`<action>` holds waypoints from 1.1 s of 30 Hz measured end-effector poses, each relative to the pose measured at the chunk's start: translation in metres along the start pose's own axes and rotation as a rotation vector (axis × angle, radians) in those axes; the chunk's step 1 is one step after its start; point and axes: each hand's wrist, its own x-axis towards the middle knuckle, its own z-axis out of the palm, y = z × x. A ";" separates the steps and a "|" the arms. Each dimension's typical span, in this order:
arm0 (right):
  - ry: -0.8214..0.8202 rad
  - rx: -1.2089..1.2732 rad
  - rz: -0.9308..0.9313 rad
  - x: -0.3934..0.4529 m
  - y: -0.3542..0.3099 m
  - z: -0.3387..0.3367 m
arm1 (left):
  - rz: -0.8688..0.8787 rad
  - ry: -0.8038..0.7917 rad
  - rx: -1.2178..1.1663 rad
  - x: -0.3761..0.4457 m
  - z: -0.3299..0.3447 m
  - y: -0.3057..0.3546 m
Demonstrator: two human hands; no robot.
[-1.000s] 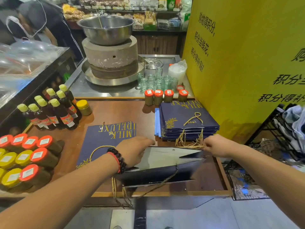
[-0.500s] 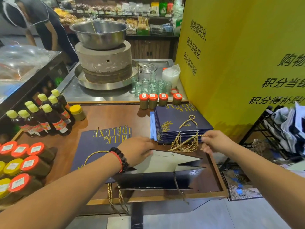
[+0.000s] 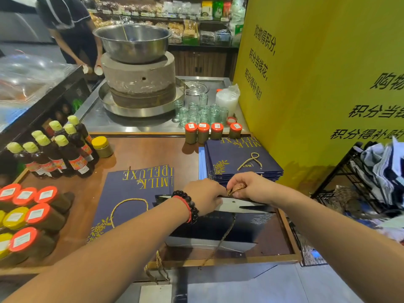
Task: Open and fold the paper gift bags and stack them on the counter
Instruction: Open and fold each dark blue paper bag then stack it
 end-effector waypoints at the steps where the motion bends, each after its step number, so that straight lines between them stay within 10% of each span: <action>1: 0.009 -0.003 -0.005 0.001 0.002 -0.001 | 0.007 -0.007 -0.004 -0.001 0.000 -0.001; 33: -0.125 0.008 -0.072 0.014 0.009 -0.014 | -0.085 -0.045 -0.042 0.014 0.007 0.002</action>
